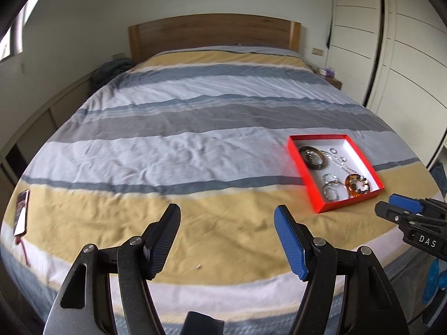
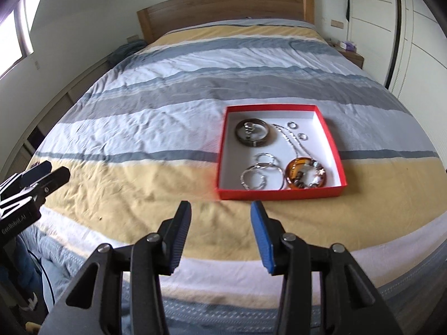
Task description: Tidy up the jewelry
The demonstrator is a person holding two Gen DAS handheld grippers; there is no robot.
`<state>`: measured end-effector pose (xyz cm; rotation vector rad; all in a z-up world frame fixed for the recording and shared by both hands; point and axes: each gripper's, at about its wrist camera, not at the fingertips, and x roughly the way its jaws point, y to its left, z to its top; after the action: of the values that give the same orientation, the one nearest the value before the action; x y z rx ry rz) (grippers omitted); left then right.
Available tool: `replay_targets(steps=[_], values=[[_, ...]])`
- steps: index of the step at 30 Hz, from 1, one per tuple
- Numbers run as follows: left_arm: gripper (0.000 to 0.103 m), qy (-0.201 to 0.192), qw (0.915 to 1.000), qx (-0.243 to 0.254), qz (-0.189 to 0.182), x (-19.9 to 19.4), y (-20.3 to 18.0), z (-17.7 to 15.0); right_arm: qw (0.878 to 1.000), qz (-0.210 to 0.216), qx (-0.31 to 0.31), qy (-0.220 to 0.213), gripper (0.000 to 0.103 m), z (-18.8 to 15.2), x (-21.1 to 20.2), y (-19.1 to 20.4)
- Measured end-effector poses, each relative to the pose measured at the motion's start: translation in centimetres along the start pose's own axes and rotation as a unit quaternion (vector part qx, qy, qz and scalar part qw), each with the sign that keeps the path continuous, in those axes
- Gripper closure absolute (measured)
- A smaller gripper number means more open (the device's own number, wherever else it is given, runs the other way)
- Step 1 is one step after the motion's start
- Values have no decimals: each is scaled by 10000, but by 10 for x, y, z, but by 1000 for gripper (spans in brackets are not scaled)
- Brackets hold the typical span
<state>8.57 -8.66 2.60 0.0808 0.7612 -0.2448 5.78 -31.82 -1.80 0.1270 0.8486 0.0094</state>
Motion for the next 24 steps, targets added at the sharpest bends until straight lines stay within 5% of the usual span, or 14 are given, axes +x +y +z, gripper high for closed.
replay_targets(steps=[13,24], values=[[26,-433,9988,-139,206,-65,26,-25,9991,144,-277,-279,60,-21,-42,29],[0,-694,9970,-130,317,-99,24,-39,9981,170,-375,-467,60,-40,-69,33]])
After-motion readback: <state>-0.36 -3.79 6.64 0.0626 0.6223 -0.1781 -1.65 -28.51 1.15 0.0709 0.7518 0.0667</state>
